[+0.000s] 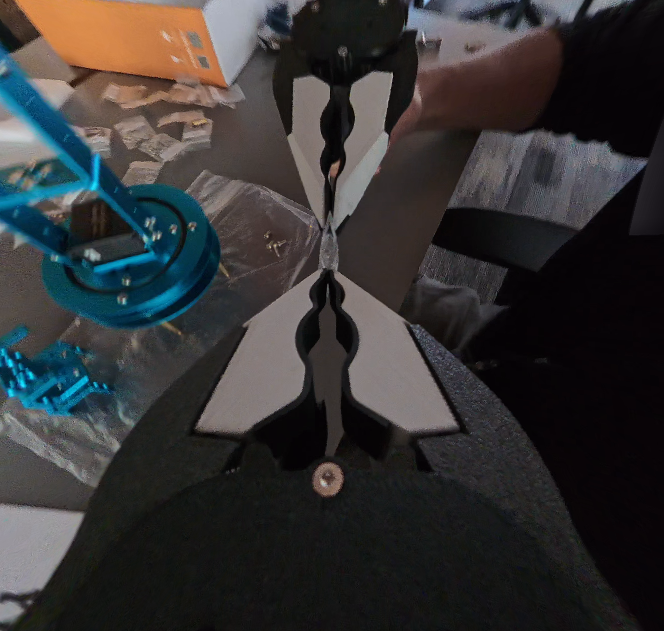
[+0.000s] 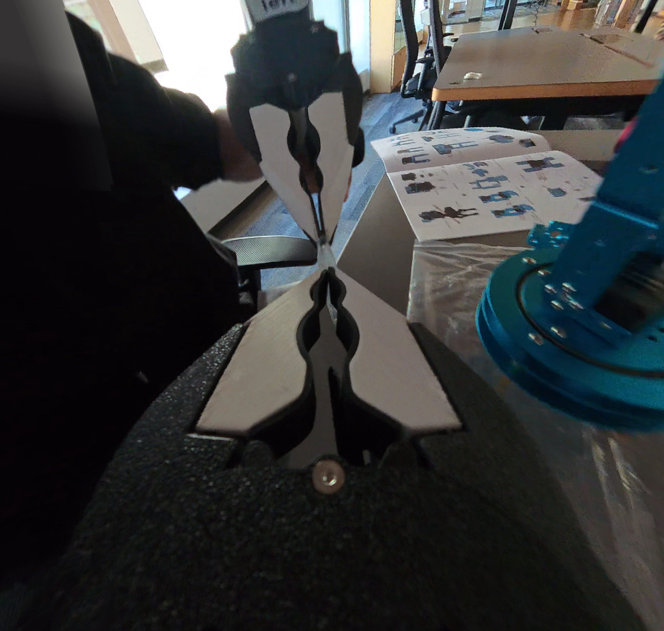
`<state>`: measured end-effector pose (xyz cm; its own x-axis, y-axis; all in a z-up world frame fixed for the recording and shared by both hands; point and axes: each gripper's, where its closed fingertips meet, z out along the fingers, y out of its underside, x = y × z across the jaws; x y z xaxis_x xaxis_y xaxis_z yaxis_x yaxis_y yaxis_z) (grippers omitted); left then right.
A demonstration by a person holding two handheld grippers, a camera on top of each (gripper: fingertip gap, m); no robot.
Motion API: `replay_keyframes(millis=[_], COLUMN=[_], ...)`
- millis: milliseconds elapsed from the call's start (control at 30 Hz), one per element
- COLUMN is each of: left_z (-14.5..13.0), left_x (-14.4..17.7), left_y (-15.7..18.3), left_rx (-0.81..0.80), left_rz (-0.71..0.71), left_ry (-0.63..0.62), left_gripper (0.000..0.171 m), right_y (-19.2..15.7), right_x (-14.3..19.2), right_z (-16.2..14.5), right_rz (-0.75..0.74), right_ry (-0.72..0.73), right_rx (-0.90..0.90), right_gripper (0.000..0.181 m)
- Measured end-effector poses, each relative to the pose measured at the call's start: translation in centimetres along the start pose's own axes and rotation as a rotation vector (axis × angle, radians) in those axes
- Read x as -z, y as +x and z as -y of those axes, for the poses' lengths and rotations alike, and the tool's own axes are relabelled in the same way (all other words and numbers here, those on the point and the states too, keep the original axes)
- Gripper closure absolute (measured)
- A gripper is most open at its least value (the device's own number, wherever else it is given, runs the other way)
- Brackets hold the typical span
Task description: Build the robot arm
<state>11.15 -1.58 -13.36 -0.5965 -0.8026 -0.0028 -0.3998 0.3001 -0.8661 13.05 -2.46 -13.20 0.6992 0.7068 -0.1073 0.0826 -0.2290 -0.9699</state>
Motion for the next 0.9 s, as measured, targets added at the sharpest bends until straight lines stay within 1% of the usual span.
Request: replay_keyframes(millis=[100, 167, 233, 267, 333, 400, 500, 567, 633, 667, 767, 833, 900], left_z=[-1.4, -2.2, -2.5, -2.5, -2.3, -2.7, -4.1, -4.7, -5.1, -5.3, -5.4, -5.6, -5.8], left_x=[3.2, 5.2, 7.0, 8.1, 10.0, 11.1, 11.2, 11.0, 10.7, 10.6, 10.4, 9.8, 8.9], left_y=[-0.1, -0.9, -1.5, -1.8, -2.4, -3.1, -4.3, -4.7, -5.1, -5.3, -5.8, -5.8, -5.5], left_rx=[0.075, 0.096, 0.105, 0.115, 0.156, 0.204, 0.234, 0.261, 0.284, 0.291, 0.305, 0.313, 0.310], left_rz=[0.024, 0.063, 0.064, 0.057, 0.037, 0.014, 0.021, 0.008, -0.007, -0.004, 0.002, 0.000, -0.009], left_ry=[0.162, 0.253, 0.350, 0.409, 0.520, 0.582, 0.577, 0.583, 0.578, 0.575, 0.581, 0.565, 0.537], left_gripper=[0.171, 0.171, 0.170, 0.167, 0.156, 0.148, 0.145, 0.145, 0.145, 0.145, 0.145, 0.145, 0.145], right_y=[0.0, 0.6, 1.3, 1.7, 2.2, 2.6, 2.5, 2.2, 2.7, 2.6, 2.6, 2.7, 2.5], right_x=[-3.5, -5.6, -7.4, -8.2, -9.6, -10.7, -12.0, -13.0, -13.4, -13.5, -13.4, -12.9, -12.4], right_z=[0.5, 1.0, 1.8, 2.3, 3.2, 3.6, 3.7, 2.9, 2.8, 2.7, 2.0, 2.3, 2.5], right_rz=[0.051, 0.050, 0.041, 0.041, 0.018, -0.026, -0.063, -0.052, -0.080, -0.073, -0.076, -0.083, -0.053], right_ry=[-0.004, -0.009, -0.010, -0.003, 0.014, 0.020, 0.039, 0.024, 0.067, 0.084, 0.067, 0.104, 0.157], right_rx=[-0.070, -0.079, -0.090, -0.108, -0.130, -0.125, -0.150, -0.181, -0.174, -0.201, -0.241, -0.249, -0.291], right_gripper=[0.181, 0.181, 0.181, 0.181, 0.181, 0.181, 0.181, 0.181, 0.181, 0.181, 0.181, 0.181, 0.181])
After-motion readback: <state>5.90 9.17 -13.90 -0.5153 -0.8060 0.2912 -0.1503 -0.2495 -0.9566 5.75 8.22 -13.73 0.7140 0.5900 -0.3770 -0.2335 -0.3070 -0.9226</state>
